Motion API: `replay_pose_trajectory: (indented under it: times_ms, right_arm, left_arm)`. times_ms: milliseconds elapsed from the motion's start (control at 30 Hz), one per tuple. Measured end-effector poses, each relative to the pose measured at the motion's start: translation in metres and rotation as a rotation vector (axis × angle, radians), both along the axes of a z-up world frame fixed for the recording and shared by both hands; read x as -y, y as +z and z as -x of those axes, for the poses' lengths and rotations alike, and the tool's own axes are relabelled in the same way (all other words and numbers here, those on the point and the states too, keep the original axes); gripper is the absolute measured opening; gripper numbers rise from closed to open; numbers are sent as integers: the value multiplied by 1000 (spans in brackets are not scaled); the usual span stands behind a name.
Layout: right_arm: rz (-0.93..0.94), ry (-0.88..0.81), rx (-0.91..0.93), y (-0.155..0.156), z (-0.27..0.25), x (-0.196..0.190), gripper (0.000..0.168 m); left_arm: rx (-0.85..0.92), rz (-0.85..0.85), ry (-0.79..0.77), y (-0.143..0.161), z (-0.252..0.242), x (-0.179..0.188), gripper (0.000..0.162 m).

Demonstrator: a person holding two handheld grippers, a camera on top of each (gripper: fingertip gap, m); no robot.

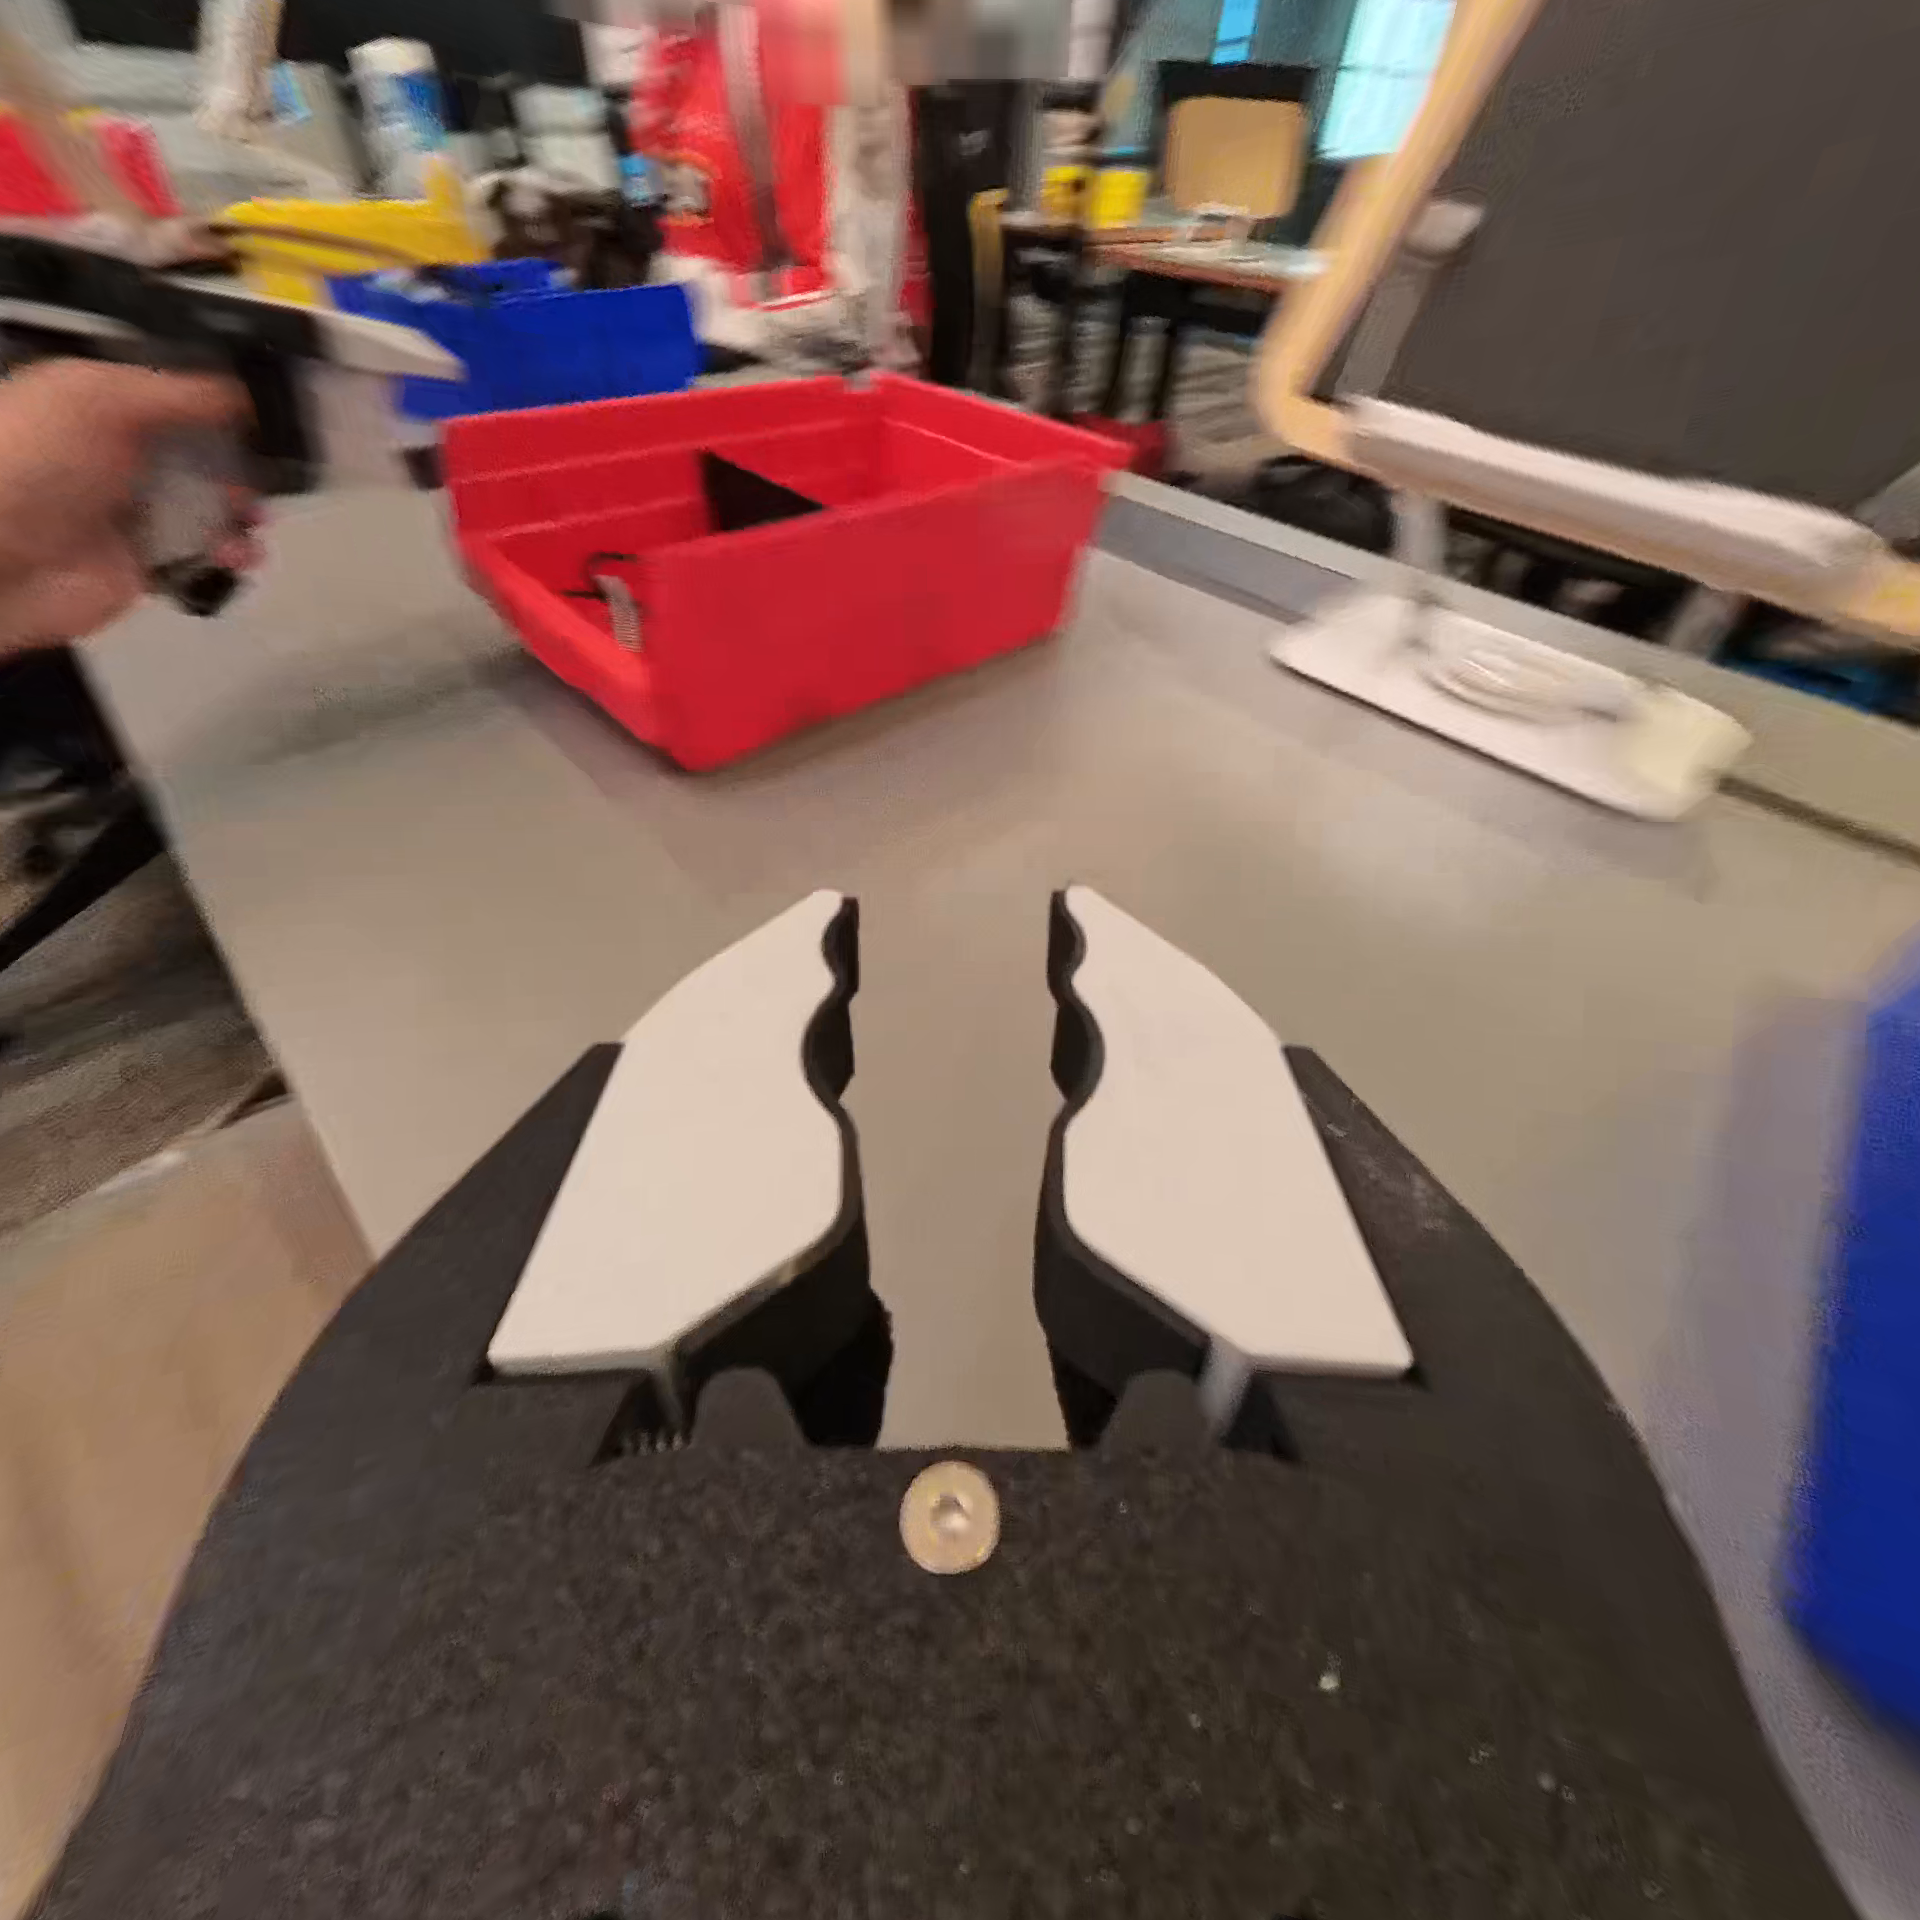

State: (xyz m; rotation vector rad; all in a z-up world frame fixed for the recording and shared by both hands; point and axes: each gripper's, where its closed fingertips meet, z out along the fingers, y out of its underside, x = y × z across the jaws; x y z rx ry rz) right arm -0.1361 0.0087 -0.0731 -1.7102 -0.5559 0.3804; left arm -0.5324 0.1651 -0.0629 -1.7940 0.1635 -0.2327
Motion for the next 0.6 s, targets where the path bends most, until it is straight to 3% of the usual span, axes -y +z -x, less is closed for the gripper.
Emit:
replay_pose_trajectory:
  times_ms: [133,233,333,467,600]
  right_arm:
    - [56,-244,-54,-31,-123,23,33]
    - [-1,-449,-100,-15,-200,17,31]
    - [1,-612,-80,-21,-256,10,31]
    - [48,-639,-262,-19,-278,5,31]
    - [85,-651,-300,-25,-283,4,30]
  left_arm:
    - [88,-18,-38,3,-19,14,20]
    - [169,44,-120,-7,-55,28,22]
    - [219,92,-239,-14,-101,54,23]
    - [223,121,-375,-20,-144,83,22]
    - [89,125,-375,-30,-148,81,15]
